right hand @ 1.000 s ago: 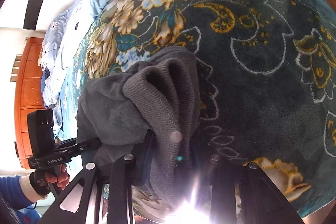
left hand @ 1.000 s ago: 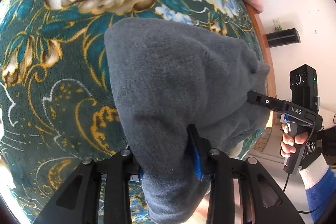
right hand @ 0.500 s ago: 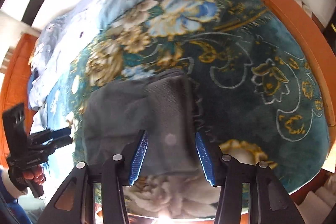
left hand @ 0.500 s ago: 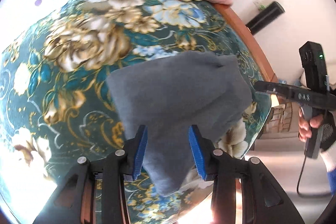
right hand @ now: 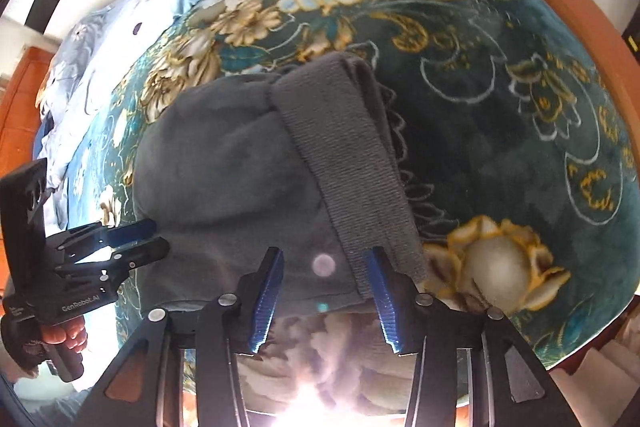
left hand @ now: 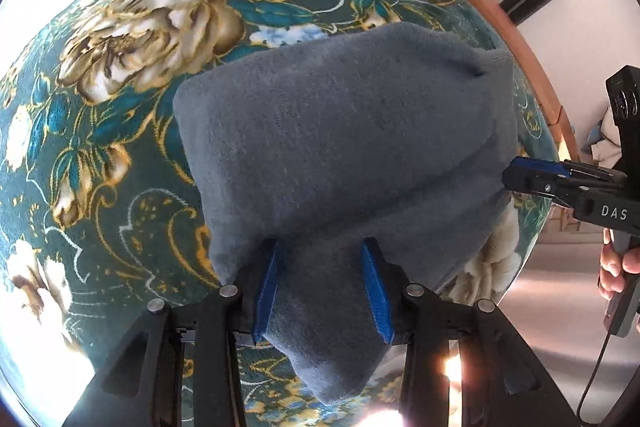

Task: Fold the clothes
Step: 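Lower the folded bundle onto the bedspread and open both tools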

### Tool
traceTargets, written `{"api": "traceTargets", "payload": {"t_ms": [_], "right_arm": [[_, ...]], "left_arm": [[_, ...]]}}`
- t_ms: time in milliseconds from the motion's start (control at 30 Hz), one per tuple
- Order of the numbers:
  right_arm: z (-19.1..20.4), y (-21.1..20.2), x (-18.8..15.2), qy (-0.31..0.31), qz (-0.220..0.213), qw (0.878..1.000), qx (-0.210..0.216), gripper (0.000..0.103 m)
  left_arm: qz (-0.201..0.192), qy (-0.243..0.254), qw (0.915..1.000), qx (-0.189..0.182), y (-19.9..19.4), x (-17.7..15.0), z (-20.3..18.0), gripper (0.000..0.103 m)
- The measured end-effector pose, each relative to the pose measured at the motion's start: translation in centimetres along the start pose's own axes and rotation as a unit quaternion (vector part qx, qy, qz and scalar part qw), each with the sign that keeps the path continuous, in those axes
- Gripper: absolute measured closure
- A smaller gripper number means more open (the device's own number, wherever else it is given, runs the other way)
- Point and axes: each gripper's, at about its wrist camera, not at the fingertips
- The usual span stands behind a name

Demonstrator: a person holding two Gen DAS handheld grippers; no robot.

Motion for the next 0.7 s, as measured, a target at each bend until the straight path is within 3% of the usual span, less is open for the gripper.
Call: {"api": "traceTargets", "payload": {"t_ms": [100, 267, 400, 567, 700], "right_arm": [[0.1, -0.9, 0.1, 0.004, -0.004, 1.000, 0.008, 0.057], [1.0, -3.8, 1.9, -0.009, -0.053, 0.998, 0.015, 0.057], [1.5, -3.1, 4.8, -0.006, -0.069, 0.997, 0.023, 0.057], [2.0, -0.7, 6.7, -0.014, -0.055, 0.998, 0.014, 0.057], [1.6, 0.9, 7.3, -0.012, -0.042, 0.999, 0.012, 0.055]], "left_arm": [[-0.020, -0.011, 0.9995, -0.021, -2.1, 0.5, 0.0, 0.060], [-0.055, -0.035, 0.9974, -0.031, -4.0, 2.4, 0.6, 0.060], [-0.048, -0.047, 0.9974, -0.025, -3.0, 4.4, 1.1, 0.060], [-0.037, -0.055, 0.9975, -0.023, -1.3, 5.4, 1.8, 0.059], [-0.031, -0.061, 0.9972, -0.028, -0.6, 5.4, 1.9, 0.050]]}}
Point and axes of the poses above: each gripper's, at about its wrist camera, not at the fingertips, and y roughly the way its jaws point, z to its left, x to its top, and after that the axes turned 7 degrees about -y, right-handed
